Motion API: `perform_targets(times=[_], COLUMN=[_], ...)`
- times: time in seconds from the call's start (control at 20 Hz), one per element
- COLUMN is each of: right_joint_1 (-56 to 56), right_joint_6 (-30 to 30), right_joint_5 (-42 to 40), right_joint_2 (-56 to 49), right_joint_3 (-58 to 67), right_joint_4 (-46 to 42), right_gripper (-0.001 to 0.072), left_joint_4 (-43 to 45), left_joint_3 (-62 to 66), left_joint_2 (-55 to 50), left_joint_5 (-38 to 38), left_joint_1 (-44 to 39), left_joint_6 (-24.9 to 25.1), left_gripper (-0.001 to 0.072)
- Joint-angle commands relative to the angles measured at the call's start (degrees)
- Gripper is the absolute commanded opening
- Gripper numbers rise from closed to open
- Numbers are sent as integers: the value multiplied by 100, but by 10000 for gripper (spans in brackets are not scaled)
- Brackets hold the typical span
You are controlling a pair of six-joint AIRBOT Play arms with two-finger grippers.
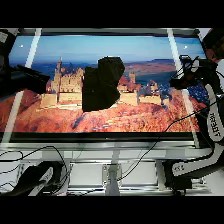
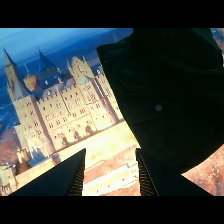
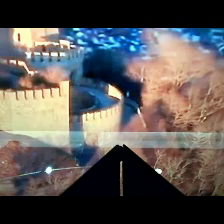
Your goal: Fold the clothes and pants, and hang the long-sleeved shirts on hangers.
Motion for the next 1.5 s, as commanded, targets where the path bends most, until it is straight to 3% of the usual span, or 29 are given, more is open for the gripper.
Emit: perform_targets(times=[0.0,0.4,0.55,0.8,1.2,1.25,1.35,1.45], right_joint_1=[2,2,2,2,2,2,2,2], right_joint_6=[2,0,0,2,2,2,2,0], right_joint_5=[0,0,2,0,2,9,9,0], right_joint_2=[0,0,0,-2,-2,0,0,0], right_joint_3=[7,7,7,7,7,7,7,7], right_joint_4=[2,2,2,7,315,450,769,1047], right_gripper=[22,23,23,23,23,23,23,23], left_joint_4=[-24,-26,-20,-33,-1104,-1246,-1458,-1633], left_joint_3=[-2,-2,-103,-719,-1084,-1084,-1084,-1084], left_joint_2=[4,-20,-225,-1001,-2739,-2959,-3322,-3611], left_joint_5=[31,52,33,-212,129,201,317,402], left_joint_1=[4,4,4,0,-2,-2,-2,-4], left_joint_6=[0,-87,-463,-675,-708,-708,-710,-708], left_gripper=[363,363,363,363,367,388,573,596])
